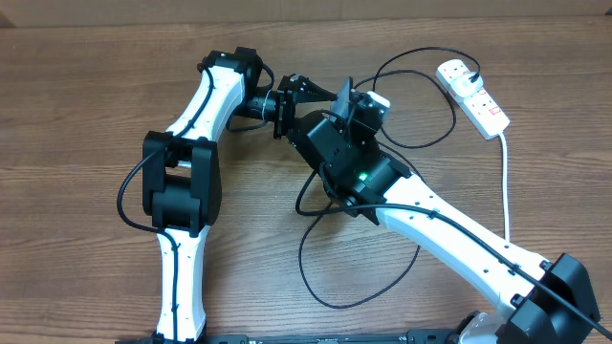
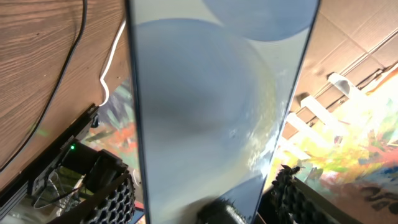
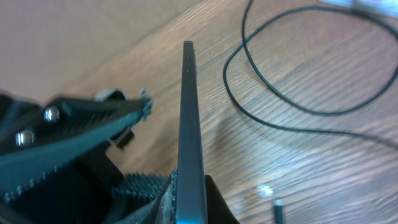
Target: Plug charger to phone and switch on socket
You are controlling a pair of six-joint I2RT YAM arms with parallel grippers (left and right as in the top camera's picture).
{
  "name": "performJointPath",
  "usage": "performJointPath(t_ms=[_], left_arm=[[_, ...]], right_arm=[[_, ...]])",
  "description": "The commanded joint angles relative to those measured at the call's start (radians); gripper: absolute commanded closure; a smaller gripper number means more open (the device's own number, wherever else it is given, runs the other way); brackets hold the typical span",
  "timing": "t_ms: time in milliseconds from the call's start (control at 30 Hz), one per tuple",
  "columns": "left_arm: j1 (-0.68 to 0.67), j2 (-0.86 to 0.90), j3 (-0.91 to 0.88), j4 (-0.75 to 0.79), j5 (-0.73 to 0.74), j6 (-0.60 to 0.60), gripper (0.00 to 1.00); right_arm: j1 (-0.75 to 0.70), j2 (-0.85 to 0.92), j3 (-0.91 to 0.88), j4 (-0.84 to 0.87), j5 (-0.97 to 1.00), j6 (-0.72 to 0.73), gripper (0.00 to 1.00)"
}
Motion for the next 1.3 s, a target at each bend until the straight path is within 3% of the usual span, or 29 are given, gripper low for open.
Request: performJointPath(t_ms=[0, 200, 333, 433, 533, 867, 967, 1133, 1167, 1267], left_arm=[[0.004, 0.010, 0.025, 0.002, 0.030, -0.014, 0.33], [0.004, 0.010, 0.025, 0.006, 0.029, -0.042, 0.30], [0.004, 0.010, 0.025, 0.011, 0.029, -0.078, 0.30], [0.004, 0.010, 0.025, 0.016, 0.029, -0.081, 0.41], [0.004, 0.010, 0.025, 0.016, 0.029, -0.082, 0.48], [0.004, 0.010, 0.025, 0.026, 0.017, -0.081, 0.57], [0.004, 0.010, 0.025, 0.035, 0.010, -0.082, 0.64], [0.004, 0.010, 0.025, 0.035, 0.010, -0.105, 0.89], [0.004, 0.010, 0.025, 0.035, 0.010, -0.105, 0.92], [0.004, 0.010, 0.025, 0.035, 0.010, -0.111, 0.96]], right_arm=[[0.002, -0.003, 0.018, 0.010, 0.068, 0.281, 0.96], [-0.002, -0.009, 0.018, 0.010, 0.066, 0.697, 0.96], [-0.002, -0.009, 0.018, 0.010, -0.011, 0.842, 0.96], [-0.002, -0.009, 0.018, 0.010, -0.077, 0.923, 0.96], [-0.002, -0.009, 0.018, 0.010, -0.121, 0.973, 0.96], [-0.002, -0.013, 0.018, 0.026, -0.144, 1.085, 0.96], [-0.002, -0.016, 0.018, 0.055, -0.145, 1.085, 0.96], [-0.002, -0.018, 0.018, 0.058, -0.148, 1.085, 0.96], [-0.002, -0.018, 0.018, 0.058, -0.148, 1.085, 0.91], [-0.002, -0.018, 0.018, 0.053, -0.148, 1.072, 0.90]])
